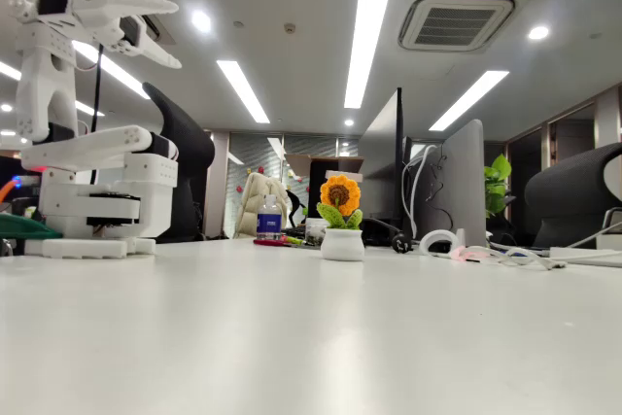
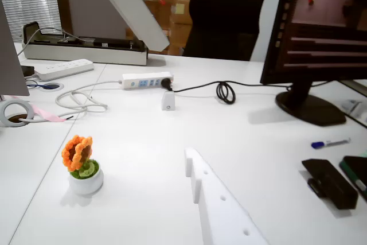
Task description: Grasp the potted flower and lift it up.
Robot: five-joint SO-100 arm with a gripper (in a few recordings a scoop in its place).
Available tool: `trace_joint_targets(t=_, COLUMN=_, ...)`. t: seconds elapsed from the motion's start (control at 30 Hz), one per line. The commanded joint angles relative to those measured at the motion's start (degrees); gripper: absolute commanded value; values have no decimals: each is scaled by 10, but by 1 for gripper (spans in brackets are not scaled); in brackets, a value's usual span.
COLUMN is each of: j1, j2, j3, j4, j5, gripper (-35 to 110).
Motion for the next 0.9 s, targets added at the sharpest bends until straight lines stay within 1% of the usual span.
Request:
trace_joint_targets(t=0.0, j1=10, j2=7, j3=4, j4=5, j5=-5, gripper=69)
trace_joint_targets(t=0.33, j1=10, j2=7, j3=9, j4=4, j5=5, gripper=69)
trace_joint_targets(t=0.47, j1=10, j2=0, j3=27, j4=-20, j5=10, gripper=69)
trace_joint_targets(t=0.87, j1=2, j2=-138, j3=27, j4=-85, j5=57, gripper=69)
